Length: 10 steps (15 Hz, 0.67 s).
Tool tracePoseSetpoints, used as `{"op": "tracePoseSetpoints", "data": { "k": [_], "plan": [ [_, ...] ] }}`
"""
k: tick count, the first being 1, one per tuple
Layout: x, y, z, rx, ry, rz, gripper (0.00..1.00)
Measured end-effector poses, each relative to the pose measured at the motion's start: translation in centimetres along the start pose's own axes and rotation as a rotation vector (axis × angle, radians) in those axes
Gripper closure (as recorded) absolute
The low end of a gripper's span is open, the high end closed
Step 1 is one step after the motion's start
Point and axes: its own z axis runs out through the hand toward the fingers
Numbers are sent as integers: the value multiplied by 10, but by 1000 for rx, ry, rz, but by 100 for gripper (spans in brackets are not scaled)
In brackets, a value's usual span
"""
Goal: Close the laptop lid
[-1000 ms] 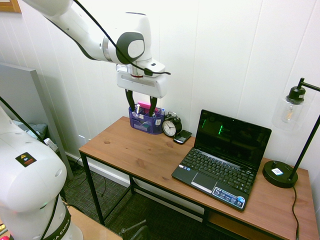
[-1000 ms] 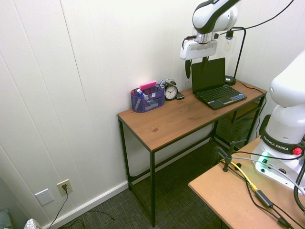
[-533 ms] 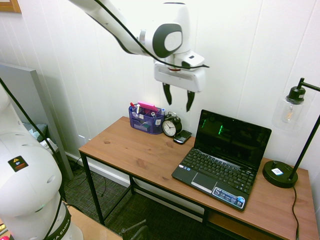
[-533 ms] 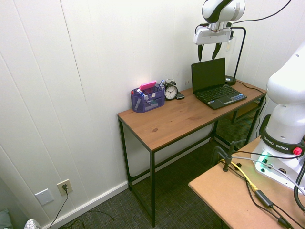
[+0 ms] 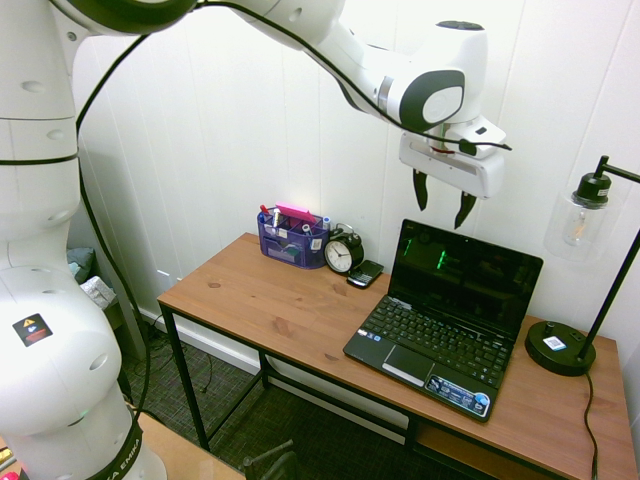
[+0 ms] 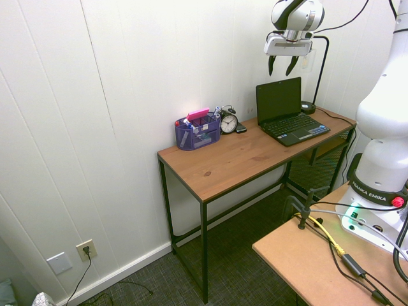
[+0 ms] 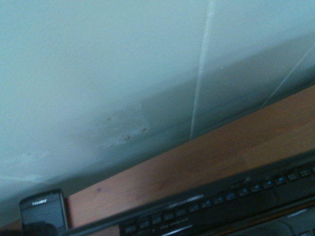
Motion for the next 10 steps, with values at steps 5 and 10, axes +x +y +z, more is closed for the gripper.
{"op": "tracePoseSetpoints", "data": {
  "k": [5,10],
  "plan": [
    [35,-20,21,19,3,51,100],
    [57,-36,42,8,-29,69,100]
  ]
}}
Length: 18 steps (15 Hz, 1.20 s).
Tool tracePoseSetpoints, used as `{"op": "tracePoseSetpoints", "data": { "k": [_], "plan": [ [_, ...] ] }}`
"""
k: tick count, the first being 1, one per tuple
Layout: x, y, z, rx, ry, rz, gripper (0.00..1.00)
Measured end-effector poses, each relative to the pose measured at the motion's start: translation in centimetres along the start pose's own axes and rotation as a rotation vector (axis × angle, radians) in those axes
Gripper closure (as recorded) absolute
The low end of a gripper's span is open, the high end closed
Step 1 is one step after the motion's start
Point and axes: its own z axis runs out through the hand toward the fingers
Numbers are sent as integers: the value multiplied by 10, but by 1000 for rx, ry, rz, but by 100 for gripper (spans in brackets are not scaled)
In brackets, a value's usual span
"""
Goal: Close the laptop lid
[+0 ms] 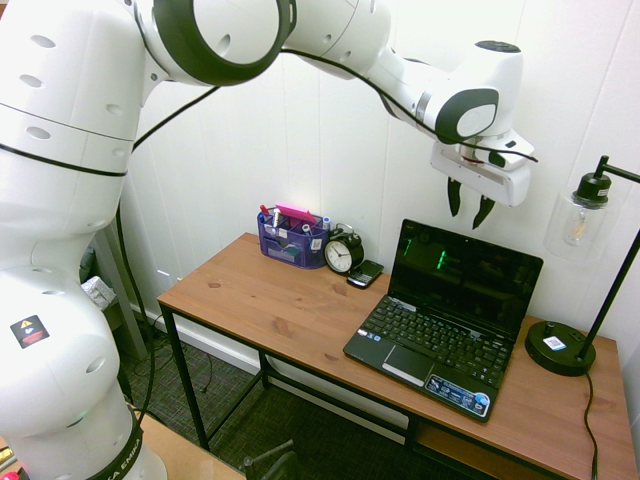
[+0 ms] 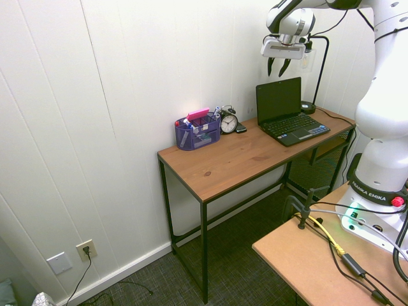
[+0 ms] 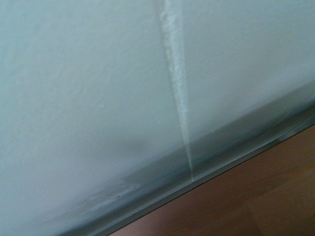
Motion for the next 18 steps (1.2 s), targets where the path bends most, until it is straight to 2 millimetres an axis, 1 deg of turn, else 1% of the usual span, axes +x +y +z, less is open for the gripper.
{"op": "tracePoseSetpoints", "data": {
  "k": [4,6,10,12,15,18],
  "plan": [
    [4,-7,22,-14,-23,6,100],
    [6,-5,30,-20,-33,10,100],
    [12,10,38,-49,-63,11,100],
    [12,16,42,-57,-72,-2,100],
    [9,26,40,-65,-78,-2,100],
    [5,50,38,-91,-84,14,100]
  ]
}}
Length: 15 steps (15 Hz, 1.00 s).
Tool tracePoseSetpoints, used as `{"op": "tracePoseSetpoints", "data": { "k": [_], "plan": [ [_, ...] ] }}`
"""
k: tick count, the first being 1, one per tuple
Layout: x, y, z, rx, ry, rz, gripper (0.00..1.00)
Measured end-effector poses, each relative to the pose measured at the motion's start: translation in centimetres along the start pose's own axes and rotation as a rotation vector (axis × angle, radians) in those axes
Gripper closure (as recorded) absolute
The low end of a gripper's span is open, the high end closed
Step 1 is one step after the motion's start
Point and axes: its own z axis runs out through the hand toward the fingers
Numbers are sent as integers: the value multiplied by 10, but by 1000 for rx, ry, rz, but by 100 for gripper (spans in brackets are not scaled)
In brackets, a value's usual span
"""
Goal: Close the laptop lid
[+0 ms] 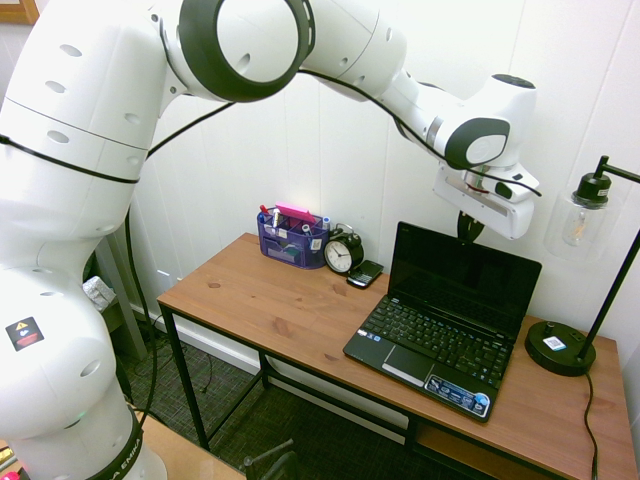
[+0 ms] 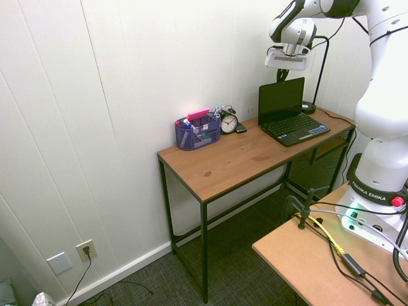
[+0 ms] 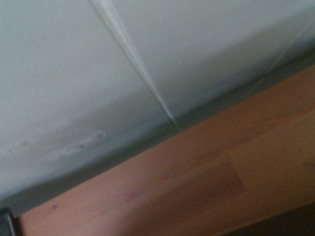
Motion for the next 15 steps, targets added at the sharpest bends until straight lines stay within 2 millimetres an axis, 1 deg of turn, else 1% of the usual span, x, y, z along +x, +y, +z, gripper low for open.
{"op": "tracePoseSetpoints", "data": {
  "k": [2,4,7,11,15],
  "plan": [
    [-2,22,9,-28,-16,20,100],
    [-5,42,22,-48,-27,32,100],
    [-11,66,43,-73,-40,34,100],
    [-19,87,63,-112,-76,38,100],
    [-26,98,81,-154,-123,43,100]
  ]
}}
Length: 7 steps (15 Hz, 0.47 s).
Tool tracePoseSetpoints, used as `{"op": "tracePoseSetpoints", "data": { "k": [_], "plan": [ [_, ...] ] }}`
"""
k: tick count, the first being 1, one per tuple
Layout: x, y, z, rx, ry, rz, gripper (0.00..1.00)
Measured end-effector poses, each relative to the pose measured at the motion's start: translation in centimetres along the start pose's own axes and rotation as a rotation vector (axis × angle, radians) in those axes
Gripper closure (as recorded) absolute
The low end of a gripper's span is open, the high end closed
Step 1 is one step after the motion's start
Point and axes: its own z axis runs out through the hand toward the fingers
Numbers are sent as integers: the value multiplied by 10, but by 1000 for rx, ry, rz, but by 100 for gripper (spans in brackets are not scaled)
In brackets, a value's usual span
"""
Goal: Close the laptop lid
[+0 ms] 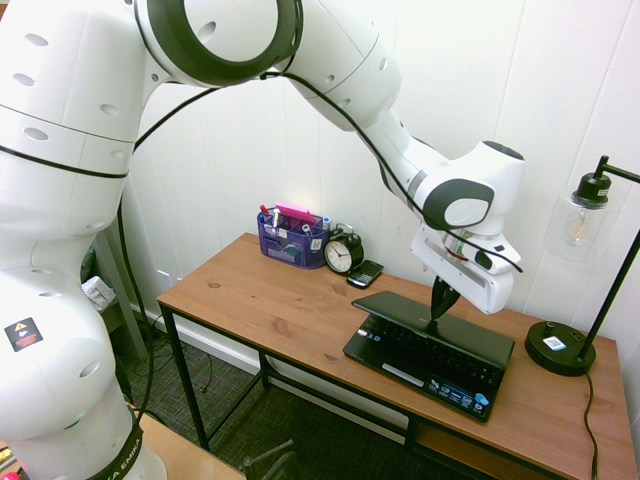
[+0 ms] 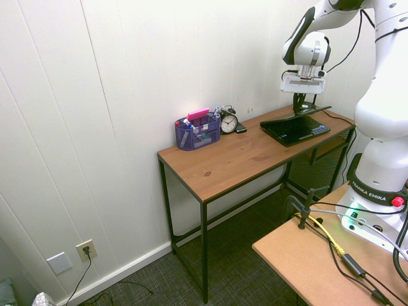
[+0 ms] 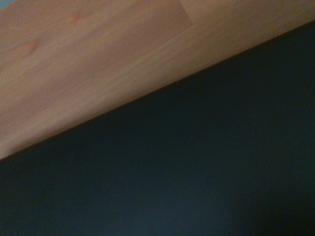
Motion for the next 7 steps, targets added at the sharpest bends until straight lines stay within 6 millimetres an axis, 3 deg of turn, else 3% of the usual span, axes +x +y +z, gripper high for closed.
{"op": "tracePoseSetpoints", "data": {
  "k": [7],
  "plan": [
    [3,13,39,-57,-67,-10,100]
  ]
}}
